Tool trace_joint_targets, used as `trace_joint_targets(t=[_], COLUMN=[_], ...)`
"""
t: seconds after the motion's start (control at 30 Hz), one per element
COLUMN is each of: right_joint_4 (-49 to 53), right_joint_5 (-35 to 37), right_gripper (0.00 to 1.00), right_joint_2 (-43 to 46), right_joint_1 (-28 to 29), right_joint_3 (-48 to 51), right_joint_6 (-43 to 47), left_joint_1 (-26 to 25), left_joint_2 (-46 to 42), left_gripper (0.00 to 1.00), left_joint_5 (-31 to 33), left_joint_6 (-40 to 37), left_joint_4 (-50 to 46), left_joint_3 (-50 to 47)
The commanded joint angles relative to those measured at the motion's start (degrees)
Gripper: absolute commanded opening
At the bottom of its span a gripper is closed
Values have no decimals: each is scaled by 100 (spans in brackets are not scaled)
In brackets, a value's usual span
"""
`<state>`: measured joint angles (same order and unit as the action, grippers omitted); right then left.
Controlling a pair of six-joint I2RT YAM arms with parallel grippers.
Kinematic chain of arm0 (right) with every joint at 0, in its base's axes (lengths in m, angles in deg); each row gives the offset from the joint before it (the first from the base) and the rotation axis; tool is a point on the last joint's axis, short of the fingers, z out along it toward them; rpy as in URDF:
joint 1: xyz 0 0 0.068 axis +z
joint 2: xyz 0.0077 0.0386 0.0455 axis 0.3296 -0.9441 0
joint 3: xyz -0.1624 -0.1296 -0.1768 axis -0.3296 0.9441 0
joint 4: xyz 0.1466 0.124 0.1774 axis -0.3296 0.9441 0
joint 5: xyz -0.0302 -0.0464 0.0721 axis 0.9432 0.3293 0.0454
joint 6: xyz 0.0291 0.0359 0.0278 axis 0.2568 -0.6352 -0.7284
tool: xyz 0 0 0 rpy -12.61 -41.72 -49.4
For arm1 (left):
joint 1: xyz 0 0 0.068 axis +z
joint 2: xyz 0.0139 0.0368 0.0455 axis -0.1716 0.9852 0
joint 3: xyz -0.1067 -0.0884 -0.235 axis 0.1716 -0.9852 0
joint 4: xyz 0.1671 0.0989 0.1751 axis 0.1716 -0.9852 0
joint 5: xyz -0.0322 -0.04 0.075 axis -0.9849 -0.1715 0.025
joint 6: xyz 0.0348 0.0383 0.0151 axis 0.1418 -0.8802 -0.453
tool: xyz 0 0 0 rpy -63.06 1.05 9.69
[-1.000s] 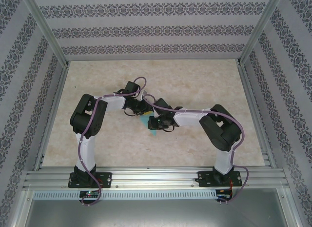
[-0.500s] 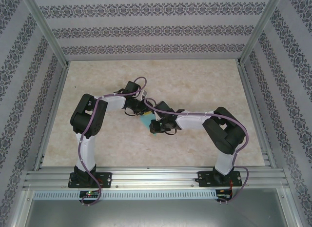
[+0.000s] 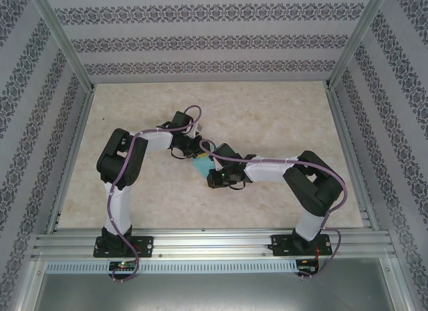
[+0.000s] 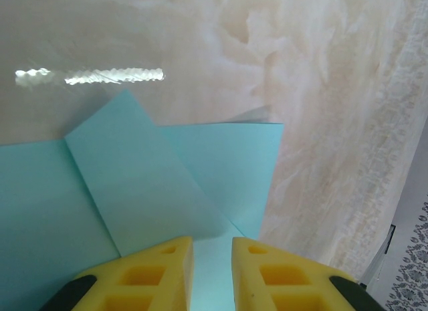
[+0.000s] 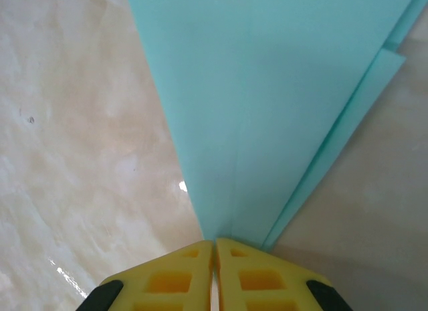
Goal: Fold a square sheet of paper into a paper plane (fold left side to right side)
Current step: Fourth fold the wing at the center of the table.
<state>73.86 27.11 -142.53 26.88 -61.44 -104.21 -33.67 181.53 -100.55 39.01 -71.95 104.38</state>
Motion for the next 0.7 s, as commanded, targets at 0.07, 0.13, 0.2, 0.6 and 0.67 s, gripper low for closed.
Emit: trace_joint_targets(t=[0.07, 0.13, 0.2, 0.6, 0.67], right_joint_4=[1336, 1405, 1497, 1259, 1206], right_joint_5=[-404, -427, -430, -189, -130], right_gripper=[11, 11, 11, 16, 19], right_joint_2=[53, 67, 104, 1598, 1843], right_joint_1=[186, 199, 206, -454, -691], right_joint_3=[353, 325, 311, 533, 565], right_joint_6=[29, 54, 98, 210, 281], left_joint_1=[12, 10, 14, 22, 37], left_joint_2=[392, 384, 380, -68, -232], left_gripper=[24, 24, 24, 33, 37], left_joint_5=[691, 687, 682, -88, -153], left_joint_6=[-186, -189, -183, 173, 157], left_joint_4=[-224, -237, -243, -101, -321], left_joint_3=[-41, -40, -41, 438, 762])
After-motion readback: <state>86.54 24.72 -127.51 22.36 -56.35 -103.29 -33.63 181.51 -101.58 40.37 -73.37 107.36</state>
